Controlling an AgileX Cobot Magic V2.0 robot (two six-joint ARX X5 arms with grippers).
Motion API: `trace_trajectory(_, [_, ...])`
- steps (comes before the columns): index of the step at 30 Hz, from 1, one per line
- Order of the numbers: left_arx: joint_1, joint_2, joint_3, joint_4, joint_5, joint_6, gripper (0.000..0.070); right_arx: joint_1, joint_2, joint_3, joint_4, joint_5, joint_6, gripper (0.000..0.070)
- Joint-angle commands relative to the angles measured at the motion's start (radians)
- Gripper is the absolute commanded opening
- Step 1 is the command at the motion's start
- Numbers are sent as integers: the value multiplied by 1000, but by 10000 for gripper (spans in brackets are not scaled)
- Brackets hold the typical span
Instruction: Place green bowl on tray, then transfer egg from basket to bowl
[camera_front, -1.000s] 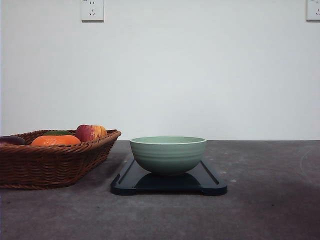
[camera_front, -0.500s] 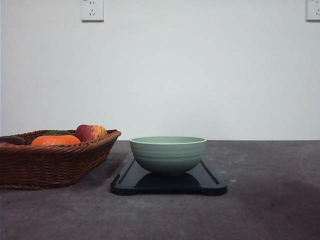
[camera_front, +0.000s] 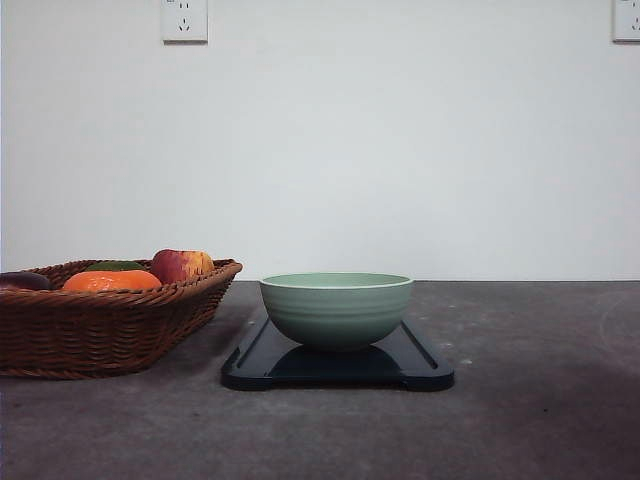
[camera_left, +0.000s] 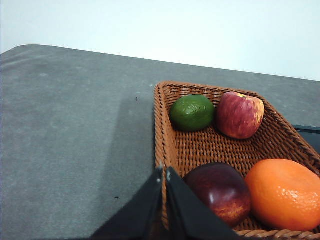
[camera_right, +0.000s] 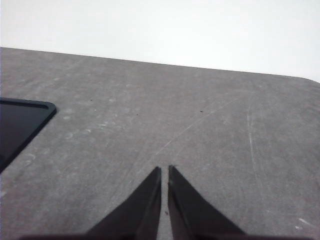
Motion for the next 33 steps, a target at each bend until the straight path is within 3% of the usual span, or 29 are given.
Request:
trace_trajectory(1, [2, -1, -19, 11, -2, -1, 0, 2, 0, -5, 11, 0, 11, 16])
trace_trajectory(33, [2, -1, -19, 11, -2, -1, 0, 2, 0, -5, 11, 0, 11, 16])
